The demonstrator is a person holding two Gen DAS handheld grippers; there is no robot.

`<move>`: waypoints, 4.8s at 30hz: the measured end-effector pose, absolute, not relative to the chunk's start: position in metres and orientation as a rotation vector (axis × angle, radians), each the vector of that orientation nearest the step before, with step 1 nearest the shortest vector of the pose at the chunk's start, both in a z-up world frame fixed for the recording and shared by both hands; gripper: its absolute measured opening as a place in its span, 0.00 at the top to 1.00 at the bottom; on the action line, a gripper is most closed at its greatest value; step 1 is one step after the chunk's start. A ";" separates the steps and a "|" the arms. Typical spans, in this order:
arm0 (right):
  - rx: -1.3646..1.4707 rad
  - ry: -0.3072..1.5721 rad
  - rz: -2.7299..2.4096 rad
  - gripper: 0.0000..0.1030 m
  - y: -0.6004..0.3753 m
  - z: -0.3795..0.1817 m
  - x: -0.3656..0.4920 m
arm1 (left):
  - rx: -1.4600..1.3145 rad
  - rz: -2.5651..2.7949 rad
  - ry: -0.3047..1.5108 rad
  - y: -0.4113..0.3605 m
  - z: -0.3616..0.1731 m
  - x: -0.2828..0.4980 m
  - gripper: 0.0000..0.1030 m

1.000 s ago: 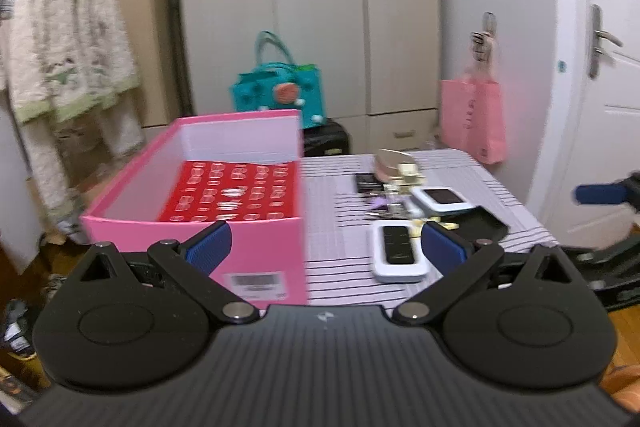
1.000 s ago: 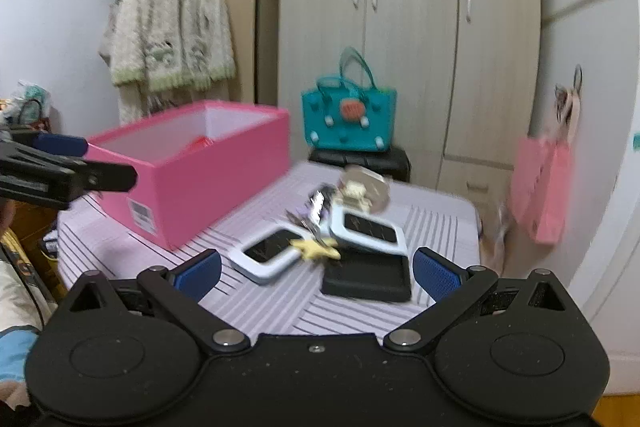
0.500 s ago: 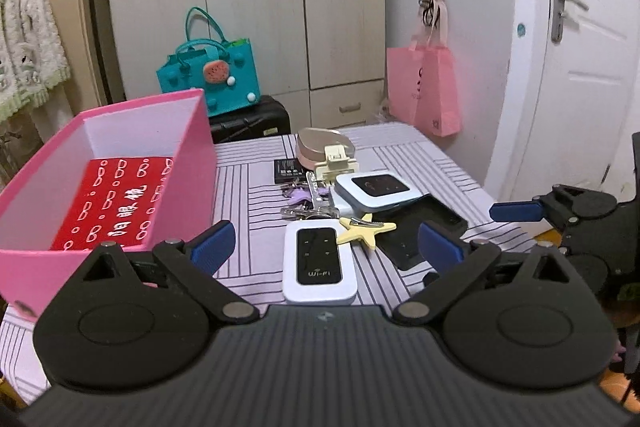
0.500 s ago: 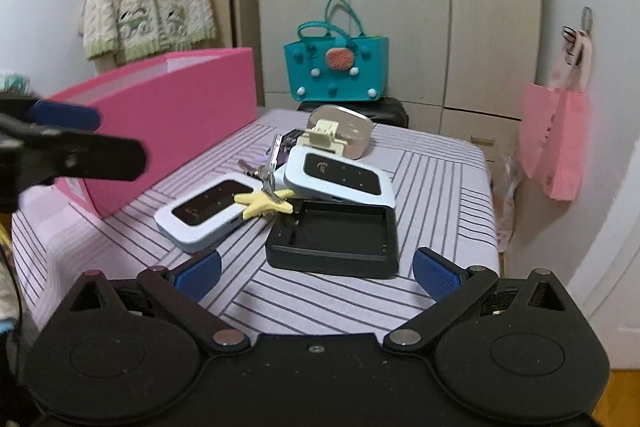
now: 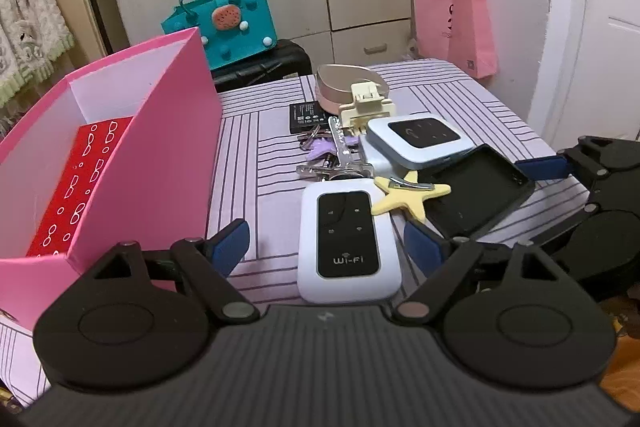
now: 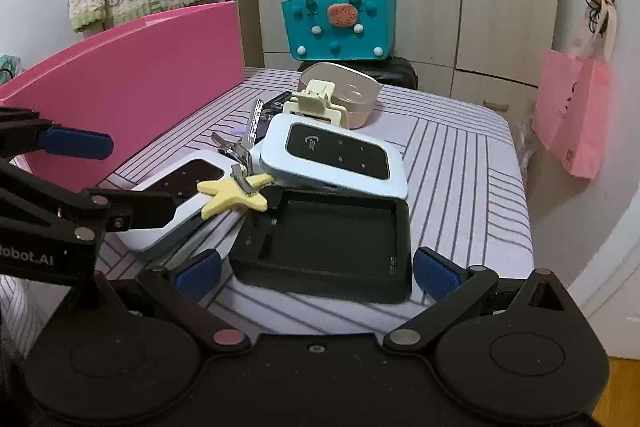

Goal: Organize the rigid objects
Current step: 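Grasp the white Wi-Fi router with the left gripper while the right gripper grasps the black case, then carry the router with the left gripper while the right gripper carries the black case toward the pink box, then lower the router into the pink box and open the left gripper while the right releases the case there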

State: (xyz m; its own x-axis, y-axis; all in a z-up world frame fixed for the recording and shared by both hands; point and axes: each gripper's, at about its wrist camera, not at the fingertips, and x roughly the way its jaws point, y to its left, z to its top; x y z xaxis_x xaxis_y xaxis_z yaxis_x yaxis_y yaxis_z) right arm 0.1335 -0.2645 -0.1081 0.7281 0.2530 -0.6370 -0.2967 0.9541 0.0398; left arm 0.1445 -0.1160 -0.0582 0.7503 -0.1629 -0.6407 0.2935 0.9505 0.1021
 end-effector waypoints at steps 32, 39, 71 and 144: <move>-0.081 0.795 0.326 0.02 -0.273 -0.099 0.142 | 0.194 -0.349 0.890 -0.118 -0.073 0.191 0.18; -0.070 0.776 0.321 0.07 -0.274 -0.100 0.140 | 0.174 -0.339 0.843 -0.117 -0.074 0.185 0.38; -0.083 0.774 0.373 0.09 -0.277 -0.082 0.129 | 0.232 -0.351 0.763 -0.109 -0.058 0.160 0.44; -0.670 0.736 0.872 0.09 -0.025 0.028 0.314 | 0.090 -0.220 0.898 0.098 0.022 0.336 0.44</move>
State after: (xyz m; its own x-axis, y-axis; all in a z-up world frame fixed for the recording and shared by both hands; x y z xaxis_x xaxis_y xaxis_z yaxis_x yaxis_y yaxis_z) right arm 0.3145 -0.0248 0.0277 0.4387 0.4262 -0.7912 -0.8514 0.4788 -0.2141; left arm 0.3361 0.0983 0.0225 0.6025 -0.1517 -0.7836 0.2268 0.9738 -0.0142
